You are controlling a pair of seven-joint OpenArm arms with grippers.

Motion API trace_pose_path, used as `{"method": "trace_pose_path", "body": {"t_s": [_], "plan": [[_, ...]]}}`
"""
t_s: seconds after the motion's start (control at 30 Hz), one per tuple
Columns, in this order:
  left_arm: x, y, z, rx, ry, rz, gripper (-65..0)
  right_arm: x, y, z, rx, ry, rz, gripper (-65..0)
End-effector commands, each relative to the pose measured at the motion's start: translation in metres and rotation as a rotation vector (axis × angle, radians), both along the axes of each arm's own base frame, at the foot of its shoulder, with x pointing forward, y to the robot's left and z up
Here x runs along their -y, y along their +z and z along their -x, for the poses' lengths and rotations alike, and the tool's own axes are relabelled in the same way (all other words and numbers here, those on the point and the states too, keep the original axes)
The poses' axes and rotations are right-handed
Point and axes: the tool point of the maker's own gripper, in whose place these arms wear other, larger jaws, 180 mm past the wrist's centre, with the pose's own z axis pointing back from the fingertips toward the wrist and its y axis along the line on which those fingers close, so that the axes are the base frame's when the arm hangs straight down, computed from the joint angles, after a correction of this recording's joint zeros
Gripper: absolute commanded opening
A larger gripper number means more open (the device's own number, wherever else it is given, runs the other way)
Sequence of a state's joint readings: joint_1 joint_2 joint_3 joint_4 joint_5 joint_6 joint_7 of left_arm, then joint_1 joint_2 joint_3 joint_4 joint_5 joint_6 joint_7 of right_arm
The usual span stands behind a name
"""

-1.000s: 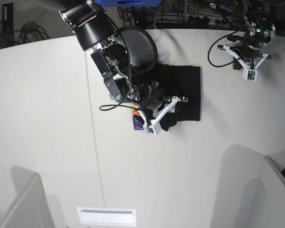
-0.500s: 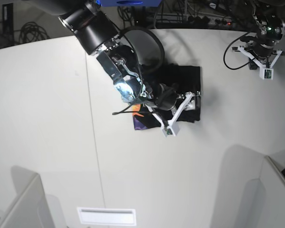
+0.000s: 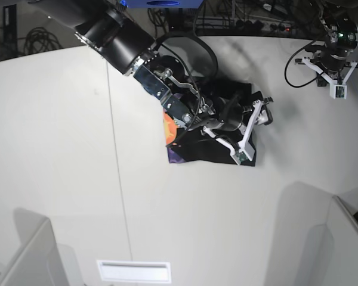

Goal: Fold the T-shirt properly
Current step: 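Hold the folded bundle with the right gripper and flip it over, then release the right gripper and lift it away from the bundle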

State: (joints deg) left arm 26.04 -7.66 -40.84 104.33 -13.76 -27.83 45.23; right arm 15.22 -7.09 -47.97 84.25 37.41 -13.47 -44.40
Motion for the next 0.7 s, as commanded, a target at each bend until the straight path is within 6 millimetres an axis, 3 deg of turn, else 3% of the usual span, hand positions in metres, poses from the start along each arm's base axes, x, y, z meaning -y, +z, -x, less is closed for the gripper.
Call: {"method": "trace_pose_path", "body": {"t_s": [0.0,0.17,0.3,0.4,0.53,0.67], "plan": [[-0.004,0.009,-0.005,0.033,-0.003,-0.015,-65.0,-0.014,0.026,-0.003,0.063,0.033,-0.056,-25.4],[-0.01,0.012,-0.003,0.038,0.014,-0.025,-65.0,-0.025,0.054,0.009,0.145,0.112,-0.113,-26.0],[-0.01,0.015,-0.004,0.043,0.009,-0.03,-65.0,-0.002,0.052,-0.004,0.143,0.048,-0.115,-26.6],[-0.005,0.022,-0.008,0.073,0.0,-0.016,-65.0,0.024,0.039,-0.02,0.082,-0.077,-0.127,-37.1],[0.026,0.045,-0.026,0.213,-0.045,0.148,-65.0,0.075,0.019,-0.038,0.044,-0.216,-0.1,-65.0],[0.048,0.061,-0.039,0.314,-0.071,0.289,-65.0,0.125,0.022,-0.05,0.056,-0.358,-0.116,-65.0]]}}
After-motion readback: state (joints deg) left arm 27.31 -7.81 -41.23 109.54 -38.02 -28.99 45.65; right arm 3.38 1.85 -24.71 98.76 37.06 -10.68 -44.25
